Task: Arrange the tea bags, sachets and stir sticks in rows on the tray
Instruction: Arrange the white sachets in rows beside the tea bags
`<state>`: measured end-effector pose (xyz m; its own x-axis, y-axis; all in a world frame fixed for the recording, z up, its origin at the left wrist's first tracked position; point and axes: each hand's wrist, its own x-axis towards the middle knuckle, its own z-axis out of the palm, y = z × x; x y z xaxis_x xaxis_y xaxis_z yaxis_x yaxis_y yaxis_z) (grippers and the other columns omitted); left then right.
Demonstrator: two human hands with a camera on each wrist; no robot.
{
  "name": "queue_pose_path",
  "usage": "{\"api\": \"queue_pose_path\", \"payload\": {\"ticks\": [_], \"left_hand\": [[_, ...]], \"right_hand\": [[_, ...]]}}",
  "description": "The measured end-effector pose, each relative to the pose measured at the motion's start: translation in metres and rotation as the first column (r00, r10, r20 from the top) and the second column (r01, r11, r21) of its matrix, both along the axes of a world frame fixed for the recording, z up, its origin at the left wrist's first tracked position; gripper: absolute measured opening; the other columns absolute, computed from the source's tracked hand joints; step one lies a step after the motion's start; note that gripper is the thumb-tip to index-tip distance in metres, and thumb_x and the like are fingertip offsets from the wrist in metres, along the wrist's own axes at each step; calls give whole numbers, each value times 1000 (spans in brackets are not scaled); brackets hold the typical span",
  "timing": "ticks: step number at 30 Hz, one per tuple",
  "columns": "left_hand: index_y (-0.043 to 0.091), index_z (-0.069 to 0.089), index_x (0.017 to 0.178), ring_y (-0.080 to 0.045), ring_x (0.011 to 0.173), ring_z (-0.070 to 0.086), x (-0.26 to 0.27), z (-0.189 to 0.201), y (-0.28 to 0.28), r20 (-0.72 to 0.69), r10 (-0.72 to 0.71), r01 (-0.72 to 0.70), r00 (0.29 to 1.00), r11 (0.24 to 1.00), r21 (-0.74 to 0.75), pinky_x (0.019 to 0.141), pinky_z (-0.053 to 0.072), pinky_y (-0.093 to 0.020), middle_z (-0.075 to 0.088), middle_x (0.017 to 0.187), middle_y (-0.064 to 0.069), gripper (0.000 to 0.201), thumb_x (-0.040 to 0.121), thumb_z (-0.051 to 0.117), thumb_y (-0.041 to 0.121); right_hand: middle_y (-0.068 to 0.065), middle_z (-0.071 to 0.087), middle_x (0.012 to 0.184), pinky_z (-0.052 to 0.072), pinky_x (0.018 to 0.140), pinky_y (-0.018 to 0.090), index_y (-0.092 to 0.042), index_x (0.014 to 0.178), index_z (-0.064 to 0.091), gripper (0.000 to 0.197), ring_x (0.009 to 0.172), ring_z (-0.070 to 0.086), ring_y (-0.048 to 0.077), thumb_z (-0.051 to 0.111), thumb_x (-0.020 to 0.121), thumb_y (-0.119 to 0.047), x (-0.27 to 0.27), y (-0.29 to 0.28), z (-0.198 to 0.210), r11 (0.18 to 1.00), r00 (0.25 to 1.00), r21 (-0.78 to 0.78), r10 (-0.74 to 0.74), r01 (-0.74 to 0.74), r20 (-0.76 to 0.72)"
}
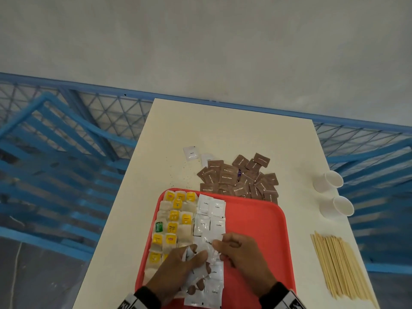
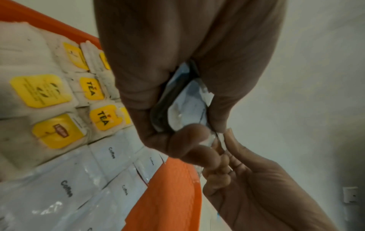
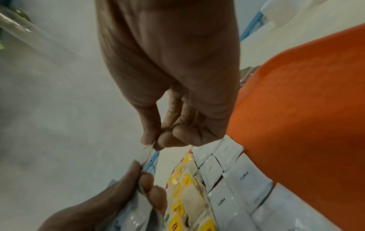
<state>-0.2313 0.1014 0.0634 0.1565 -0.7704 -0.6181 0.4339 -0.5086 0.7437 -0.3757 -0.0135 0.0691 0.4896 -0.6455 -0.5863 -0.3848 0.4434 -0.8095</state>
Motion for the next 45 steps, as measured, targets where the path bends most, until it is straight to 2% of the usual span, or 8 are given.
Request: {"api": "queue_pose_path", "payload": {"ticks": [4, 8, 14, 21, 25, 28, 35, 45], "left_hand": [[17, 70, 68, -32, 69, 68, 7, -3, 2, 86, -77, 72, 993, 995, 64, 71, 48, -44, 74, 75, -10, 26, 93, 67, 25], [0, 64, 90, -27, 61, 69, 23, -10, 14, 99, -62, 49, 993, 991, 128, 55, 50, -33, 73, 75, -18, 22, 96, 62, 20], [-1, 66, 94, -38, 84, 72, 49, -23, 37, 211, 69, -115, 975, 970, 216, 80, 60, -48, 73, 90, -26, 38, 85, 75, 36], [2, 64, 72, -26, 76, 67, 60, -38, 46, 278, 180, -234, 944, 957, 173, 62, 51, -10, 72, 60, -1, 19, 89, 70, 7], [0, 67, 101, -42, 87, 71, 62, -27, 42, 34, 166, -170, 986, 971, 169, 64, 60, -37, 74, 90, -23, 52, 72, 84, 39], [-4, 64, 113, -40, 84, 73, 62, -21, 42, -108, 202, -187, 973, 973, 137, 70, 60, -48, 71, 100, -31, 29, 89, 69, 11], [-5, 56, 120, -39, 77, 70, 47, 9, 11, -185, 236, -247, 954, 968, -40, 60, 62, -45, 68, 97, -31, 43, 79, 68, 3], [-1, 50, 120, -40, 79, 67, 12, 34, -15, -224, 91, -110, 970, 991, -75, 58, 57, -40, 66, 95, -28, 37, 95, 62, 23]], "right_hand": [[9, 66, 73, 43, 55, 23, 0, 91, 72, 29, 61, 57, 12, 79, 81, -26, 6, 1, -8, 999, 999, 44, -28, 29, -14], [13, 61, 65, 40, 46, 17, -1, 79, 61, 19, 46, 53, 5, 71, 89, -13, 23, -28, -27, 999, 993, -45, -26, 21, -117], [4, 55, 52, 44, 45, 25, -10, 59, 52, 33, 43, 53, 9, 69, 87, -1, 55, -55, -67, 996, 964, -68, 40, -60, -263], [12, 65, 64, 41, 41, 21, -9, 78, 55, 22, 37, 52, 7, 77, 79, -6, 71, -53, -73, 986, 931, -151, 7, -67, -364], [19, 72, 79, 47, 45, 25, -9, 83, 56, 22, 49, 60, 15, 77, 78, -11, 67, -51, -72, 977, 921, -206, -28, -57, -388], [7, 72, 78, 60, 68, 39, -14, 79, 59, 16, 72, 70, 24, 74, 79, -20, 64, -48, -65, 942, 901, -299, 5, -150, -434], [3, 74, 77, 46, 53, 23, -15, 85, 71, 36, 55, 63, 12, 75, 79, -50, 51, -7, 19, 907, 922, -173, 366, -383, -127], [6, 72, 73, 49, 59, 20, -7, 80, 74, 10, 59, 60, 8, 81, 78, -13, 15, -11, 38, 938, 976, -278, 217, -205, 10]]}}
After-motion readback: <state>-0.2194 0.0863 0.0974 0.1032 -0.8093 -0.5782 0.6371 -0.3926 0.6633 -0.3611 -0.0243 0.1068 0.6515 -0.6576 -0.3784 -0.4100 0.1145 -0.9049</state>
